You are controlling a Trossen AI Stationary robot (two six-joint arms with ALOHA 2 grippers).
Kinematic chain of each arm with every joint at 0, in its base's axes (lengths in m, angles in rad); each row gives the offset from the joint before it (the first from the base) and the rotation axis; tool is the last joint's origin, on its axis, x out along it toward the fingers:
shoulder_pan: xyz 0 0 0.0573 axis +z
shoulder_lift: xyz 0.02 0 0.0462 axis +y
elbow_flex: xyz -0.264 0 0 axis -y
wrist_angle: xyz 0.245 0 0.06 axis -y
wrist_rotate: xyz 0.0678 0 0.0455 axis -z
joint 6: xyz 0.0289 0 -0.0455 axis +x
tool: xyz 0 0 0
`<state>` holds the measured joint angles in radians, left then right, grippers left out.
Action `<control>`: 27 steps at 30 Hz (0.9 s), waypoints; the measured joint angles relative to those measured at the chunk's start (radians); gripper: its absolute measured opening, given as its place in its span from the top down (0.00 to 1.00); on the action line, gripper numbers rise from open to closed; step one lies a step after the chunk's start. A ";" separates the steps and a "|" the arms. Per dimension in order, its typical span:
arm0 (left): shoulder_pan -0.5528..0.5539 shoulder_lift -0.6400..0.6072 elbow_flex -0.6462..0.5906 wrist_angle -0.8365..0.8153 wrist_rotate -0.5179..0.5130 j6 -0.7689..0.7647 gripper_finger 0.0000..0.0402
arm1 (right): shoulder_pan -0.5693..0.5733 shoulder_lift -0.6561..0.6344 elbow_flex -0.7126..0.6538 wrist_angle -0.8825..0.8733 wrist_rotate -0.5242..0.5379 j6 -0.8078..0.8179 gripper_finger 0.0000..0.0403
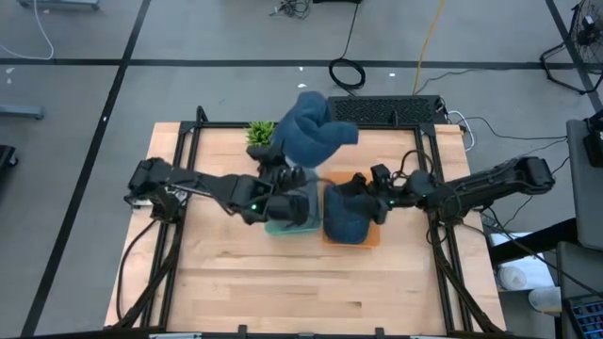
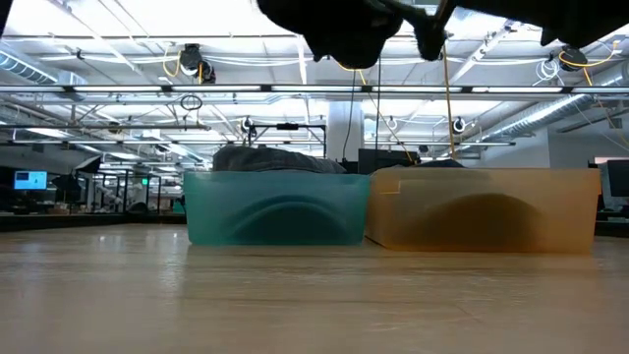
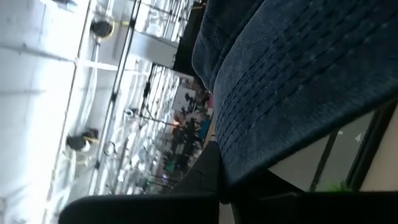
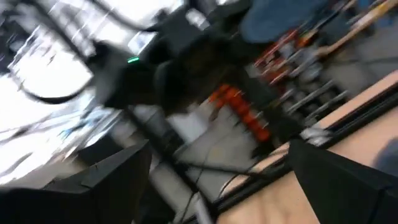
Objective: Pick & Place hat
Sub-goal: Put the blue cap into the orange bin
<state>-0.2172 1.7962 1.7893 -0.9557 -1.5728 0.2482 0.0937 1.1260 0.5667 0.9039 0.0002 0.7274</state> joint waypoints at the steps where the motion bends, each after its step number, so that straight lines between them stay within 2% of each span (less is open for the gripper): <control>1: 0.010 0.000 0.000 0.038 0.001 0.014 0.98 | 0.000 0.020 0.000 0.027 0.047 0.000 0.09; 2: 0.019 0.000 0.000 0.074 0.001 0.027 0.98 | 0.000 0.039 0.000 0.065 0.075 -0.008 0.09; 9: 0.049 0.000 0.000 0.282 0.000 0.072 0.98 | -0.041 0.109 0.000 0.435 0.093 -0.028 0.09; 12: 0.049 0.000 0.000 0.354 0.001 0.072 0.98 | -0.057 0.109 0.000 0.513 0.186 0.023 0.09; 14: 0.049 0.000 0.000 0.396 0.026 0.069 0.98 | -0.069 0.111 0.000 0.504 0.234 0.076 0.09; 18: 0.031 0.003 -0.016 0.468 0.110 0.054 0.98 | -0.088 0.111 0.000 0.375 0.230 0.148 0.09; 20: 0.017 0.015 -0.038 0.495 0.097 0.054 0.98 | -0.088 0.113 0.000 0.312 0.204 0.142 0.09; 24: -0.013 0.018 -0.134 0.498 0.062 -0.036 0.98 | -0.052 0.109 0.000 0.326 0.132 0.114 0.09; 27: -0.040 0.018 -0.222 0.483 0.004 -0.104 0.98 | -0.003 0.112 0.000 0.320 0.145 0.091 0.09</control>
<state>-0.2572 1.8137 1.5670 -0.4723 -1.5690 0.1446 0.0905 1.2377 0.5663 1.2241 0.1457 0.8184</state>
